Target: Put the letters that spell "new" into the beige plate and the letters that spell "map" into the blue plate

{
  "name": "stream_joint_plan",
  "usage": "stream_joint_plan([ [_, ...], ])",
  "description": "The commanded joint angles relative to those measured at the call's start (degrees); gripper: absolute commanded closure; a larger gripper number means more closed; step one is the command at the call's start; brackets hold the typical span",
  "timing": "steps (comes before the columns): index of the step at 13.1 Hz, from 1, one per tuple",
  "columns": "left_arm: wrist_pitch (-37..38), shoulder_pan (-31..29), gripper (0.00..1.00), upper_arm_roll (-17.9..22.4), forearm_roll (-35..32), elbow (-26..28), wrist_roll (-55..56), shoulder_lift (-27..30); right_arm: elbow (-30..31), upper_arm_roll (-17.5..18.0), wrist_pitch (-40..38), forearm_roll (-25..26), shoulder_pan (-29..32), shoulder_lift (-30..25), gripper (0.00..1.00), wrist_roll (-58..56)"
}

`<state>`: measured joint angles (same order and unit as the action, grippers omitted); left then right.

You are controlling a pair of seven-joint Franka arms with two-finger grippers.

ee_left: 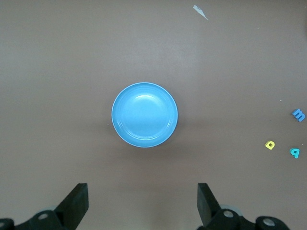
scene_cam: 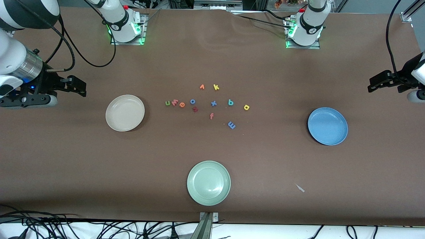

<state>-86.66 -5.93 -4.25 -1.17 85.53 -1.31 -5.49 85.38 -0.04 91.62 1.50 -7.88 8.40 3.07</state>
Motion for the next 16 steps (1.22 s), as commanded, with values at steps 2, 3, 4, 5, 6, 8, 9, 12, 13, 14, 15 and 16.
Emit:
stream_joint_plan([
  [2,0.2,0.1,0.00,-0.1,-1.1,1.5,0.2,1.6,-1.0,0.1,0.0,0.5,-0.1,0.0,0.00,1.0],
  [3,0.2,0.1,0.00,-0.1,-1.1,1.5,0.2,1.7,-1.0,0.1,0.0,0.5,-0.1,0.0,0.00,1.0],
  [4,0.2,0.1,0.00,-0.1,-1.1,1.4,0.2,1.7,-1.0,0.1,0.0,0.5,-0.1,0.0,0.00,1.0],
  [5,0.2,0.1,0.00,-0.1,-1.1,1.5,0.3,1.8,-1.0,0.1,0.0,0.4,-0.1,0.0,0.00,1.1],
  [6,0.2,0.1,0.00,-0.1,-1.1,1.5,0.2,2.0,-1.0,0.1,-0.1,0.3,-0.1,0.0,0.00,1.1],
  [8,0.3,0.1,0.00,0.0,-1.1,1.5,0.3,2.0,-1.0,0.1,-0.2,0.3,-0.1,0.0,0.00,1.1],
  [9,0.3,0.1,0.00,-0.1,-1.1,1.5,0.3,2.0,-1.0,0.0,-0.6,0.1,-0.1,0.0,0.00,1.2],
  [12,0.3,0.1,0.00,-0.1,-1.1,1.5,0.3,2.0,-1.0,0.0,-0.6,0.2,0.1,0.1,0.00,1.3],
  [13,0.2,0.1,0.00,-0.1,-1.1,1.5,0.3,2.0,-1.0,0.0,-0.6,0.2,0.1,0.0,0.00,1.4],
  [14,0.2,0.1,0.00,-0.1,-1.1,1.5,0.3,2.0,-1.0,0.0,-0.6,0.2,0.0,-0.1,0.00,1.4],
  [15,0.2,0.1,0.00,-0.1,-1.1,1.5,0.3,2.0,-1.0,0.1,-0.6,0.3,-0.1,-0.1,0.00,1.4],
  [16,0.2,0.1,0.00,-0.1,-1.1,1.5,0.3,2.0,-1.0,0.1,-0.6,0.3,-0.1,-0.1,0.00,1.4],
])
